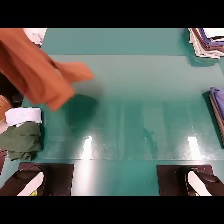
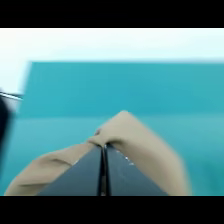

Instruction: Fold the shirts.

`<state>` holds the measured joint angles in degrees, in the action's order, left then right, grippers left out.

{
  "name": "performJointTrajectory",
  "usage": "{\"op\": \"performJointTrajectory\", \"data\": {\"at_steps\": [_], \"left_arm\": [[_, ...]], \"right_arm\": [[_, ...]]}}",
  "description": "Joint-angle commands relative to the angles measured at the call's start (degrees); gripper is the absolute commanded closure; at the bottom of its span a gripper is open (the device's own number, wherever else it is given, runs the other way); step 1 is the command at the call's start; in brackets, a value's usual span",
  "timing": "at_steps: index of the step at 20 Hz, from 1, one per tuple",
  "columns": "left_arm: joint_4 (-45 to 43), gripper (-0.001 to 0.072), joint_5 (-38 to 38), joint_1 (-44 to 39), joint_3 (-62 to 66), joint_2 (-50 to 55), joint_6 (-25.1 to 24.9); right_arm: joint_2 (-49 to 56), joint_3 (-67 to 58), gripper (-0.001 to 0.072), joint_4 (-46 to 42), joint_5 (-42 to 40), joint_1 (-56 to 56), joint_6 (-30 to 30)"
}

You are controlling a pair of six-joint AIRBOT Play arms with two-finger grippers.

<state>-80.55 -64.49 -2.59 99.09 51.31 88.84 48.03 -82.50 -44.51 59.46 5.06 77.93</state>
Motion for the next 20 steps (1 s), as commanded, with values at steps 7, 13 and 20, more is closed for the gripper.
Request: {"op": "performJointTrajectory", "data": {"at_steps": [7, 13, 20], "left_arm": [[1.9, 0.0682, 7.0, -45.3, -15.1, 14.7, 5.2], [-2.7, 0.0061, 12.7, -49.7, -14.6, 22.0, 2.9], [0.8, 0.0061, 8.4, -23.8, -18.4, 25.5, 2.6]], "right_arm": [[-0.6, 0.0, 0.0693, 0.0, 1.7, 0.5, 0.0], [-0.6, 0.0, 0.0693, 0.0, 4.1, 0.5, 0.0], [-0.6, 0.0, 0.0693, -0.1, 6.2, 0.5, 0.0]]}}
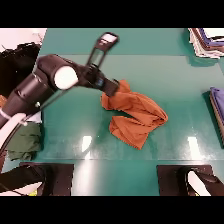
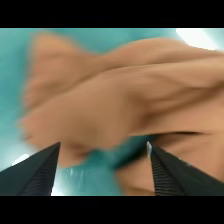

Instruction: Fold the shirts.

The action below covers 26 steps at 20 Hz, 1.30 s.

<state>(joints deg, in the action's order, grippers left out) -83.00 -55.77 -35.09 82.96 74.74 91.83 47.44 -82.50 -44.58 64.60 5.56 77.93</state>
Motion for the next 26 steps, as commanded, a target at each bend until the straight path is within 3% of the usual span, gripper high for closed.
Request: {"op": "performJointTrajectory", "data": {"at_steps": [1, 4, 9, 16, 17, 18, 19, 20, 22, 26], "left_arm": [[4.7, 0.0061, 0.3, 11.1, -3.3, 3.8, -0.4], [15.0, 0.0061, 0.2, 15.9, -3.5, 12.0, -4.7], [30.5, 0.0061, 0.0, 16.9, -3.5, 21.6, -12.2], [32.5, 0.0063, -0.9, 16.9, -3.5, 23.7, -13.4], [32.5, 0.0139, -0.9, 16.9, -3.5, 23.7, -13.4], [32.5, 0.0366, -1.2, 16.9, -3.5, 23.7, -13.4], [32.5, 0.0539, -1.3, 16.9, -3.5, 23.7, -13.5], [32.5, 0.0655, -1.2, 16.9, -3.5, 23.7, -13.5], [32.4, 0.0682, -1.1, 17.0, -3.5, 23.5, -13.8], [30.1, 0.0682, -0.2, 21.4, 0.2, 17.6, -13.8]], "right_arm": [[0.0, 0.0, 0.0693, 0.0, 1.3, 0.0, 0.0], [0.0, 0.0, 0.0693, 0.0, 2.5, 0.0, 0.0], [0.0, 0.0, 0.0693, 0.0, 5.0, 0.0, 0.1], [0.0, 0.0, 0.0693, -0.1, 7.6, 0.0, 0.1], [0.0, 0.1, 0.0693, -0.1, 7.6, 0.0, 0.1], [0.0, 0.1, 0.0693, -0.1, 7.6, 0.0, 0.1], [0.0, 0.1, 0.0693, -0.1, 7.7, 0.0, 0.1], [0.0, 0.1, 0.0693, -0.2, 8.0, 0.0, 0.1], [0.0, 0.1, 0.0693, -1.7, 10.1, 0.0, 0.1], [-1.2, 5.2, 0.0693, -13.2, 19.0, 0.0, 6.3]]}}
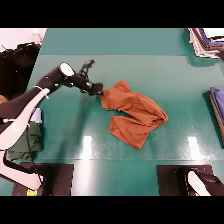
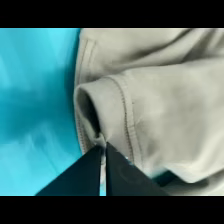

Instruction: Fold the shirts.

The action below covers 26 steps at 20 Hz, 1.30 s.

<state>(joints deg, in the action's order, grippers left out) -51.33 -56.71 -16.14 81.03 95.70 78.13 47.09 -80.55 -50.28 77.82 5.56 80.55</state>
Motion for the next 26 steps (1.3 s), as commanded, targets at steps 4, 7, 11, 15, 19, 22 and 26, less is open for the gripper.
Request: {"op": "performJointTrajectory", "data": {"at_steps": [4, 7, 11, 15, 19, 22, 26], "left_arm": [[-10.3, 0.0682, 0.8, 6.6, 8.7, -12.0, -0.2], [-15.1, 0.0682, 1.2, 6.8, 10.1, -15.7, -0.2], [-15.2, 0.0681, -1.0, 6.8, 10.1, -15.8, -0.2], [-15.2, 0.0681, -1.4, 6.8, 10.1, -15.8, -0.2], [-15.6, 0.0681, -2.5, 6.8, 10.1, -15.8, -0.2], [-16.9, 0.0681, -4.2, 6.8, 10.1, -15.8, -0.2], [-18.7, 0.0682, -3.7, 6.8, 10.8, -17.9, -0.2]], "right_arm": [[-5.6, 22.2, 0.0685, -9.3, 4.5, -0.2, 5.0], [-7.6, 39.4, 0.0321, -5.9, 0.2, -3.6, 7.0], [-1.0, 53.6, 0.0322, 4.9, -12.5, -14.0, 6.8], [11.3, 53.0, 0.0322, 7.1, -24.9, -27.6, 5.5], [22.5, 46.0, 0.0339, 5.7, -28.2, -32.2, 5.3], [27.5, 40.8, 0.0562, 1.9, -26.5, -32.2, 5.3], [27.5, 33.3, 0.0694, -8.0, -21.2, -30.8, 6.0]]}}
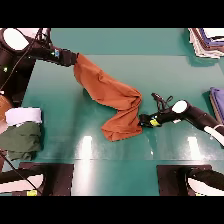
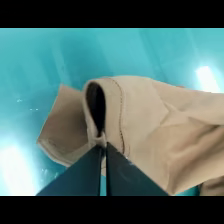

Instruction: Fold the shirts.

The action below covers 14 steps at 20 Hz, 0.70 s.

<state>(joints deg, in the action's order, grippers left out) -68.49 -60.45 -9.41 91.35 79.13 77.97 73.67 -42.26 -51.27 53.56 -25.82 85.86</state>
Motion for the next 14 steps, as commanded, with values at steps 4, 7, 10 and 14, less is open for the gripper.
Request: {"op": "performJointTrajectory", "data": {"at_steps": [4, 7, 10, 14], "left_arm": [[-6.1, 0.0682, 3.0, 0.0, 5.1, -8.9, -0.1], [-6.1, 0.0681, 4.1, 0.0, 8.7, -15.9, -0.5], [-5.9, 0.0681, 4.3, 0.0, 10.7, -22.5, -0.5], [-4.5, 0.0681, 4.2, 0.0, 11.4, -30.7, -0.4]], "right_arm": [[-8.6, -17.9, 0.0695, -19.5, 9.0, 9.4, 3.7], [-17.0, -28.0, 0.0695, -20.8, 9.5, 17.9, 3.6], [-24.5, -36.2, 0.0694, -20.8, 9.5, 24.3, 2.1], [-31.6, -43.6, 0.0695, -20.8, 10.7, 28.6, 0.6]]}}
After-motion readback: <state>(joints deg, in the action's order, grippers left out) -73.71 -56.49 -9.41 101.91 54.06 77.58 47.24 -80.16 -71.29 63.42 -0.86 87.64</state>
